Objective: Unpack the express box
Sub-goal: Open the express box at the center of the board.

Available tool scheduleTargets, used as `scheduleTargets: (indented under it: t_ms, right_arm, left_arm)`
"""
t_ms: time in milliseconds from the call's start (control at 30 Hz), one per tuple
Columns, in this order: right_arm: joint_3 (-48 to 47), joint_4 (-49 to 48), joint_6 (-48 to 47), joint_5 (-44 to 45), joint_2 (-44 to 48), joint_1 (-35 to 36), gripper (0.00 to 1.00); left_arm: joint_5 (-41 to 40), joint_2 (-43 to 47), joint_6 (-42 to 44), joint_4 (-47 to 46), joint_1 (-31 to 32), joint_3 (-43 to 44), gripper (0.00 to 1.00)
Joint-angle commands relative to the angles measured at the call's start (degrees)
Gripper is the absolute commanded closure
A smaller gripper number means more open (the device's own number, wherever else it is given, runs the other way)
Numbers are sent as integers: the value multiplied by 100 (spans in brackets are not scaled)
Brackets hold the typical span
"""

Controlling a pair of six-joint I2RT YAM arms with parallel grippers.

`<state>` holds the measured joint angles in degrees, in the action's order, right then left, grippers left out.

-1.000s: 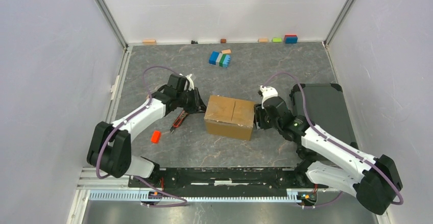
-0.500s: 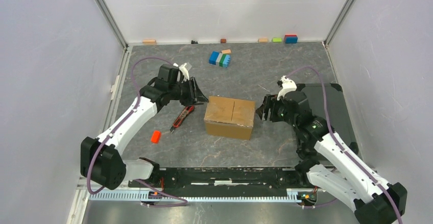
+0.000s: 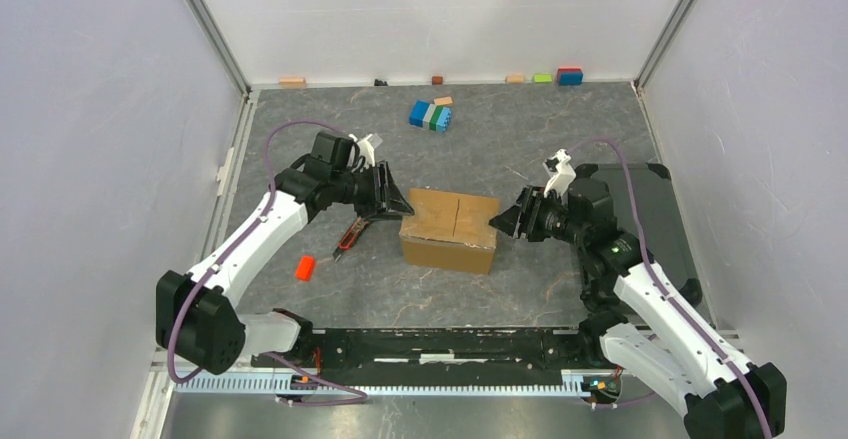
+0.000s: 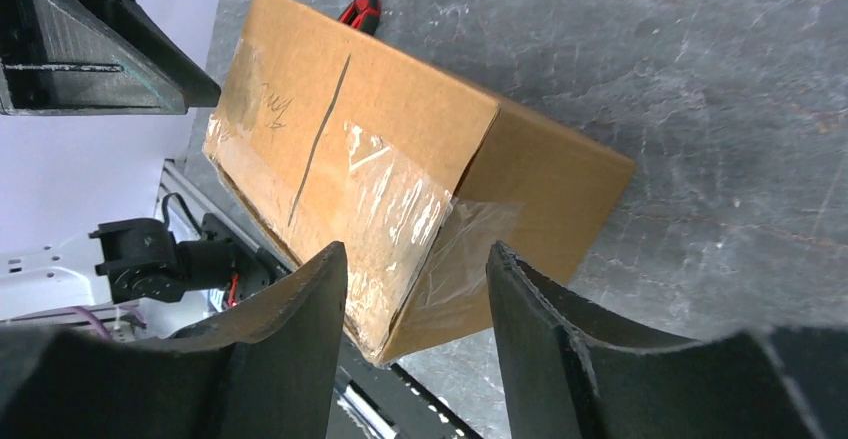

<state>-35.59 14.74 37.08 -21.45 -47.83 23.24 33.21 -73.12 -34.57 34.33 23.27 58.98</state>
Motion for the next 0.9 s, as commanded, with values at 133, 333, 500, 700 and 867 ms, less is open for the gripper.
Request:
scheduleTargets:
  t_ms: [133,333,500,700,867]
  right_arm:
    - [130,-478,390,-481,118,-22,45]
    - [212,-619,457,-546,103,-26,46]
    - [290,-607,436,-513,134,-22,48]
    - [279,-553,420,-522,203,-24,49]
    - [299,-592,535,-593,252,-32,52]
  left_arm:
    - [344,8,-178,-40,157,78,55]
    - [423,7,-270,-44,170,87,56]
    - [346,-81,-213,92,170,16,56]
    - [460,-91,-278,-14,169,-149,57]
    - [265,-152,-157,103,176,-139,67]
